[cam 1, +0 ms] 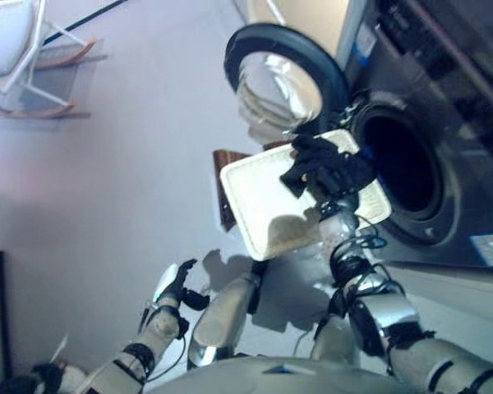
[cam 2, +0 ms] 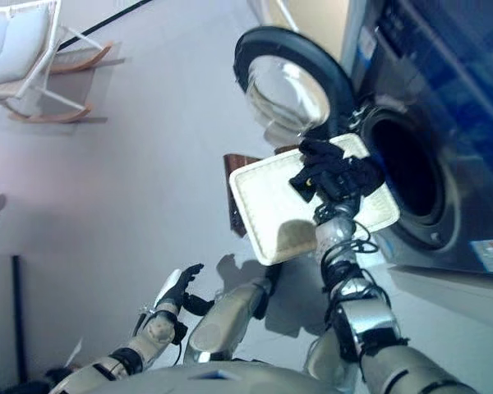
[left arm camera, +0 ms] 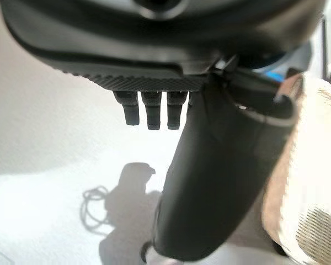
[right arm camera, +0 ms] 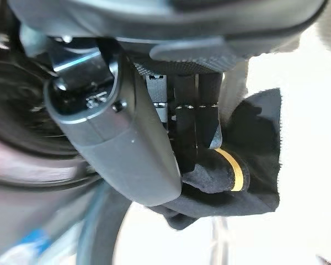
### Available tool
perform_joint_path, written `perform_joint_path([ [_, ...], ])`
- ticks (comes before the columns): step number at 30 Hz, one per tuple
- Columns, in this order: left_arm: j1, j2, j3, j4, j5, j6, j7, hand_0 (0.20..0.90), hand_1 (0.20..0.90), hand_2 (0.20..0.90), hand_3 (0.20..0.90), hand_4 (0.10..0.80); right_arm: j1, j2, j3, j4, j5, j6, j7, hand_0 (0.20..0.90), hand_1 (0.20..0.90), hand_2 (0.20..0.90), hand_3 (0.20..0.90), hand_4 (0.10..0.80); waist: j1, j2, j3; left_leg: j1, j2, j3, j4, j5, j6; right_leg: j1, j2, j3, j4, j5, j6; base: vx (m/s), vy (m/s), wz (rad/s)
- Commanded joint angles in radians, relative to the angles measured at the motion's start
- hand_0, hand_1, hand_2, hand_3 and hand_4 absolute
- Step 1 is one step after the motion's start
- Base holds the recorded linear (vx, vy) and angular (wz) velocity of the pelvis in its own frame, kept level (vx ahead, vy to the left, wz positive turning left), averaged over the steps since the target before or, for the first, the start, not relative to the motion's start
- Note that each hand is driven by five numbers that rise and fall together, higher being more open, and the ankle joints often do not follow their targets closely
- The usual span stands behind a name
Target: Pick up the clothes and place them into the washing machine
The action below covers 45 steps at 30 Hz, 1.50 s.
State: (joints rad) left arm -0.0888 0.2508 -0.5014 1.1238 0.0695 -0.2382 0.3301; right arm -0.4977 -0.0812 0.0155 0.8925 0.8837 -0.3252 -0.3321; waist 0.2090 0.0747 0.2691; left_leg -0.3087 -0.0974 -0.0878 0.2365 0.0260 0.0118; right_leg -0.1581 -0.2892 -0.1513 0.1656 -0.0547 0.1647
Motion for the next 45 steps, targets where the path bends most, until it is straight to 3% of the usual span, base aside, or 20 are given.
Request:
perform_joint_path([
  [1, 0.035, 0.005, 0.004, 0.06, 0.004, -0.013, -0.003, 0.9, 0.9, 0.9, 0.9, 0.8, 0.02, -0.038, -0.013, -0.136, 0.02, -0.111, 0.072, 0.3, 0.3, 0.3, 0.3, 0.4, -0.004, 0.025, -0.143, 0.033, -0.021, -0.018, -0.127, 0.035, -0.005, 0.028, 0.014, -0.071, 0.082, -0.044, -0.032, 0.104, 0.036, -0.08],
  [4, 0.057, -0.008, 0.007, 0.076, 0.023, -0.015, -0.019, 0.9, 0.9, 0.9, 0.9, 0.8, 0.056, -0.021, -0.059, -0.122, 0.068, -0.117, 0.09, 0.3, 0.3, 0.3, 0.3, 0.4, -0.017, 0.009, -0.199, 0.096, -0.028, -0.01, -0.166, 0.02, 0.002, 0.071, 0.002, -0.092, 0.062, -0.03, -0.016, 0.131, 0.049, 0.04],
  [9, 0.074, 0.0, 0.017, 0.088, 0.039, -0.012, -0.03, 0.9, 0.9, 0.9, 0.9, 0.8, 0.086, -0.007, -0.087, -0.079, 0.093, -0.124, 0.089, 0.3, 0.3, 0.3, 0.3, 0.4, -0.031, -0.009, -0.223, 0.153, -0.032, -0.009, -0.168, -0.008, 0.017, 0.077, 0.021, -0.047, 0.107, -0.022, -0.017, 0.072, 0.029, -0.08],
  [11, 0.077, 0.01, 0.021, 0.083, 0.042, -0.013, -0.03, 0.9, 0.9, 0.9, 0.9, 0.8, 0.091, 0.002, -0.079, -0.074, 0.103, -0.128, 0.092, 0.3, 0.3, 0.3, 0.3, 0.4, -0.043, -0.005, -0.212, 0.17, -0.032, 0.002, -0.17, -0.012, 0.027, 0.051, 0.004, -0.038, 0.178, 0.059, -0.015, -0.028, 0.024, -0.05],
  [12, 0.082, 0.017, 0.023, 0.08, 0.038, -0.018, -0.02, 0.9, 0.9, 0.9, 0.9, 0.8, 0.068, 0.015, -0.068, -0.052, 0.114, -0.128, 0.088, 0.3, 0.3, 0.3, 0.3, 0.4, -0.049, 0.007, -0.193, 0.186, -0.014, 0.013, -0.181, -0.011, 0.029, -0.002, 0.018, -0.037, 0.205, 0.072, -0.017, -0.112, 0.011, -0.12],
  [15, 0.086, 0.022, 0.04, 0.068, 0.0, -0.016, -0.009, 0.9, 0.9, 0.9, 0.9, 0.8, 0.0, 0.007, -0.044, 0.004, 0.118, -0.114, 0.086, 0.3, 0.3, 0.3, 0.3, 0.4, -0.032, 0.029, -0.162, 0.203, 0.019, 0.048, -0.192, -0.015, 0.015, -0.082, -0.002, -0.06, 0.165, 0.087, -0.015, -0.038, -0.061, -0.66],
  [16, 0.095, 0.018, 0.066, 0.078, -0.03, -0.016, 0.001, 0.9, 0.9, 0.9, 0.9, 0.8, -0.038, 0.002, -0.032, 0.049, 0.111, -0.091, 0.079, 0.3, 0.3, 0.3, 0.3, 0.4, -0.022, 0.016, -0.157, 0.222, 0.028, 0.063, -0.193, -0.029, 0.0, -0.099, -0.011, -0.105, 0.048, 0.114, -0.012, 0.121, -0.23, -0.88],
  [18, 0.092, 0.021, 0.069, 0.085, -0.028, -0.014, 0.007, 0.9, 0.9, 0.9, 0.9, 0.8, -0.016, 0.005, -0.02, 0.049, 0.109, -0.089, 0.077, 0.3, 0.3, 0.3, 0.3, 0.4, -0.032, -0.001, -0.16, 0.23, 0.032, 0.023, -0.18, -0.044, -0.004, -0.048, 0.063, 0.01, 0.003, 0.082, -0.022, 0.168, -0.284, -0.76],
  [19, 0.105, 0.017, 0.086, 0.076, -0.04, -0.015, 0.011, 0.9, 0.9, 0.9, 0.9, 0.8, -0.004, 0.011, -0.028, 0.061, 0.119, -0.089, 0.08, 0.3, 0.3, 0.3, 0.3, 0.4, -0.019, -0.003, -0.171, 0.236, 0.036, 0.018, -0.172, -0.057, -0.004, -0.041, 0.06, 0.023, 0.02, 0.068, -0.018, 0.118, -0.189, -0.26],
  [22, 0.166, -0.004, 0.111, 0.058, -0.079, -0.023, 0.01, 0.9, 0.9, 0.9, 0.9, 0.8, -0.023, 0.027, 0.009, 0.098, 0.11, -0.077, 0.082, 0.3, 0.3, 0.3, 0.3, 0.4, 0.007, -0.015, -0.172, 0.211, 0.066, 0.047, -0.095, -0.058, -0.024, -0.012, 0.071, -0.025, -0.008, 0.059, -0.034, 0.029, -0.207, 0.28],
  [23, 0.163, -0.004, 0.114, 0.052, -0.103, -0.017, 0.014, 0.9, 0.9, 0.9, 0.9, 0.8, -0.036, 0.019, 0.01, 0.112, 0.12, -0.081, 0.079, 0.3, 0.3, 0.3, 0.3, 0.4, 0.028, -0.006, -0.128, 0.141, 0.09, 0.042, -0.022, -0.008, -0.046, -0.013, 0.066, -0.034, 0.003, 0.048, -0.039, -0.189, -0.176, -0.04],
  [25, 0.153, -0.016, 0.097, 0.052, -0.11, -0.019, 0.008, 0.9, 0.9, 0.9, 0.9, 0.8, -0.081, 0.002, -0.019, 0.139, 0.14, -0.076, 0.077, 0.3, 0.3, 0.3, 0.3, 0.4, 0.047, -0.003, -0.102, 0.043, 0.053, -0.041, 0.0, 0.01, -0.065, -0.022, 0.056, -0.036, 0.006, 0.046, -0.04, -0.086, -0.045, -0.28],
  [26, 0.16, -0.017, 0.095, 0.051, -0.103, -0.024, 0.008, 0.9, 0.9, 0.9, 0.9, 0.8, -0.106, -0.009, -0.037, 0.143, 0.142, -0.081, 0.076, 0.3, 0.3, 0.3, 0.3, 0.4, 0.043, 0.016, -0.114, 0.017, 0.079, -0.059, -0.09, 0.039, -0.069, -0.027, 0.069, -0.036, 0.011, 0.031, -0.024, 0.089, 0.064, -0.07],
  [27, 0.159, -0.018, 0.08, 0.027, -0.096, -0.027, 0.002, 0.9, 0.9, 0.9, 0.9, 0.8, -0.118, -0.024, -0.037, 0.143, 0.143, -0.08, 0.08, 0.3, 0.3, 0.3, 0.3, 0.4, 0.041, 0.044, -0.117, 0.013, 0.092, -0.021, -0.163, 0.065, -0.064, -0.046, 0.076, -0.046, 0.032, 0.028, -0.021, 0.055, 0.116, 0.19],
  [30, 0.138, -0.004, 0.026, -0.013, -0.07, -0.03, -0.006, 0.9, 0.9, 0.9, 0.9, 0.8, -0.184, -0.046, -0.045, 0.123, 0.152, -0.091, 0.073, 0.3, 0.3, 0.3, 0.3, 0.4, 0.049, 0.105, -0.095, -0.024, 0.093, 0.042, -0.187, 0.103, -0.054, -0.113, 0.072, -0.053, 0.111, 0.018, -0.024, -0.037, 0.125, -0.01],
  [34, 0.088, 0.015, 0.003, -0.069, -0.072, -0.039, 0.008, 0.9, 0.9, 0.9, 0.9, 0.8, -0.257, -0.1, -0.135, 0.093, 0.237, -0.117, 0.076, 0.3, 0.3, 0.3, 0.3, 0.4, 0.055, 0.168, -0.061, -0.086, 0.031, 0.035, -0.164, 0.112, -0.04, -0.197, 0.025, -0.02, 0.142, 0.001, -0.028, -0.04, 0.198, -0.17],
  [37, 0.053, 0.02, -0.006, -0.086, -0.082, -0.044, 0.012, 0.9, 0.9, 0.9, 0.9, 0.8, -0.305, -0.126, -0.178, 0.079, 0.301, -0.142, 0.102, 0.3, 0.3, 0.3, 0.3, 0.4, 0.072, 0.189, -0.035, -0.123, 0.025, 0.04, -0.161, 0.123, -0.041, -0.227, 0.008, -0.02, 0.144, -0.006, -0.031, 0.021, 0.092, 0.16],
  [42, 0.026, 0.014, -0.019, -0.092, -0.093, -0.045, 0.008, 0.9, 0.9, 0.9, 0.9, 0.8, -0.348, -0.182, -0.253, 0.014, 0.368, -0.186, 0.13, 0.3, 0.3, 0.3, 0.3, 0.4, 0.082, 0.225, 0.0, -0.155, -0.009, 0.007, -0.157, 0.132, -0.042, -0.235, -0.017, -0.041, 0.159, -0.024, -0.032, 0.044, 0.031, 0.24],
  [45, 0.015, 0.02, -0.044, -0.11, -0.081, -0.047, -0.007, 0.9, 0.9, 0.9, 0.9, 0.8, -0.413, -0.26, -0.319, -0.012, 0.427, -0.24, 0.151, 0.3, 0.3, 0.3, 0.3, 0.4, 0.094, 0.267, 0.023, -0.194, -0.042, -0.018, -0.133, 0.131, -0.045, -0.249, -0.039, -0.042, 0.187, -0.047, -0.036, 0.035, 0.026, 0.28],
])
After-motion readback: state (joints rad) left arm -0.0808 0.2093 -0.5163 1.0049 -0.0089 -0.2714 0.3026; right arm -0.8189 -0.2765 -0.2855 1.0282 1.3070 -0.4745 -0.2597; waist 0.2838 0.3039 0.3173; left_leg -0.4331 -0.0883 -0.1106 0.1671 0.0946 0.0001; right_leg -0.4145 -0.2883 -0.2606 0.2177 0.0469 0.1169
